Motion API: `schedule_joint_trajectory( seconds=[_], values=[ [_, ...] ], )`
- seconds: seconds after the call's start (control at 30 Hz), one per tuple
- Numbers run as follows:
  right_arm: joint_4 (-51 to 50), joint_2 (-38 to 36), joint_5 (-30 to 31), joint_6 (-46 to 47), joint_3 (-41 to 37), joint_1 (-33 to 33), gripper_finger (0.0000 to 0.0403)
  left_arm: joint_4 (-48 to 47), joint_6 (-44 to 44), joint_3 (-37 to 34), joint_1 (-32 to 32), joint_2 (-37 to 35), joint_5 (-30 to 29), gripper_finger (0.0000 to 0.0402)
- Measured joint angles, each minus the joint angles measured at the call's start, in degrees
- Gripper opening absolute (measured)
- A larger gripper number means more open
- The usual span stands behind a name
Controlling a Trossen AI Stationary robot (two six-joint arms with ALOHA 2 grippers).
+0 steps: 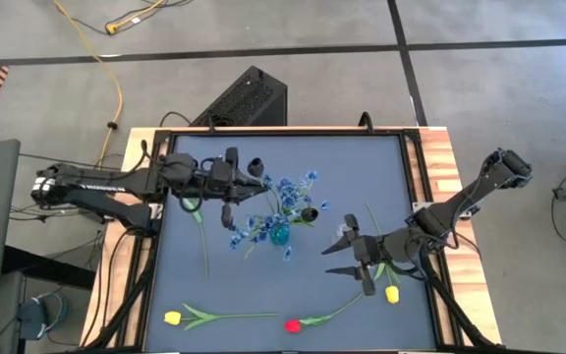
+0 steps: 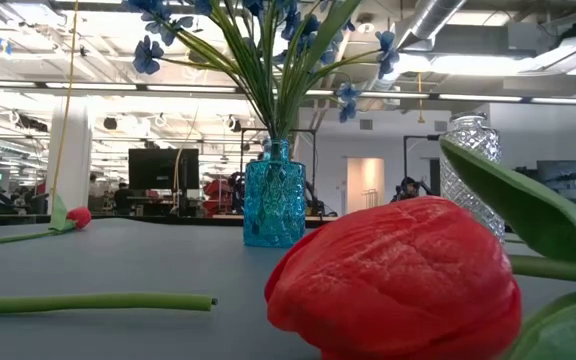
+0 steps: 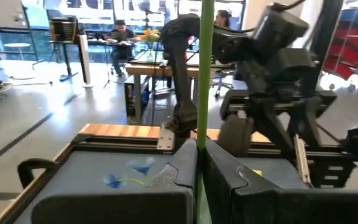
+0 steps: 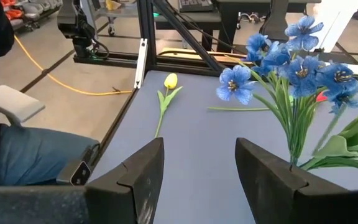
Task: Sort flowers into vase by color
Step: Put the black flower into the blue flower vase
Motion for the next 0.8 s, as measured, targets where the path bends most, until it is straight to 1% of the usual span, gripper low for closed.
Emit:
schedule_joint_trajectory(
  seconds=[0.17, 0.3, 0.53, 0.8],
  values=[
    [-0.5, 0.0, 0.0, 0.0, 0.0, 0.0, 0.0223, -0.5, -0.9, 0.0, 0.4, 0.5, 1.3, 0.0],
    [-0.7, 0.0, 0.0, 0.0, 0.0, 0.0, 0.0223, 2.8, -1.9, -2.4, 0.4, 0.5, 1.3, 0.0],
    [-0.8, 0.0, 0.0, 0.0, 0.0, 0.0, 0.0223, 4.5, -2.5, -5.6, 0.5, 0.4, 0.9, 0.0],
    [-0.7, 0.0, 0.3, 0.0, 0.0, -0.1, 0.0223, 6.0, -2.5, -6.8, 0.5, 0.3, 0.7, 0.0]
  ],
)
